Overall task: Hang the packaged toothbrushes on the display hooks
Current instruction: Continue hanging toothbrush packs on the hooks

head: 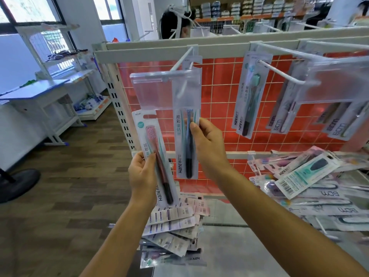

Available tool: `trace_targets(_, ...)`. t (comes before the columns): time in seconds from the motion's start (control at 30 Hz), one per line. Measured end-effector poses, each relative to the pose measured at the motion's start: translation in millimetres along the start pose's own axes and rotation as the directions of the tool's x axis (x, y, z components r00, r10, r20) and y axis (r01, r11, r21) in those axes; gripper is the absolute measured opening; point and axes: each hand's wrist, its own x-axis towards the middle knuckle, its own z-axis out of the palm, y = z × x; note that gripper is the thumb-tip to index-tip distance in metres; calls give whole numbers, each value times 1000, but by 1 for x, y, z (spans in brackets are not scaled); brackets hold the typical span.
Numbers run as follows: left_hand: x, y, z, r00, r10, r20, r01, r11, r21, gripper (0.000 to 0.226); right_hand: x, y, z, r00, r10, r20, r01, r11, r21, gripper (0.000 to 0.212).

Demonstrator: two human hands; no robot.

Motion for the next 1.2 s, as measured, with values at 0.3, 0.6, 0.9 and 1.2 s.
trace_targets(0.3, 4, -2, 6, 999, 4, 53, -7, 998, 65, 10, 82, 27, 0, 994, -42, -104, 35, 997, -71, 26)
trace_targets(0.6, 8, -3, 19, 995, -4, 102, -9, 992, 125, 9, 120, 32, -5, 991, -27, -128, 8, 990, -142, 26)
trace_targets(0.9, 2, 1, 33, 991, -5, 131, -12, 991, 133, 7, 127, 32, -8, 990, 39, -137, -59, 987, -147, 22)
trace_targets(1.2, -11, -12, 54, 984, -39, 176, 0, 977, 213, 7, 77, 51, -43, 976, 141, -169, -162, 980, -118, 25)
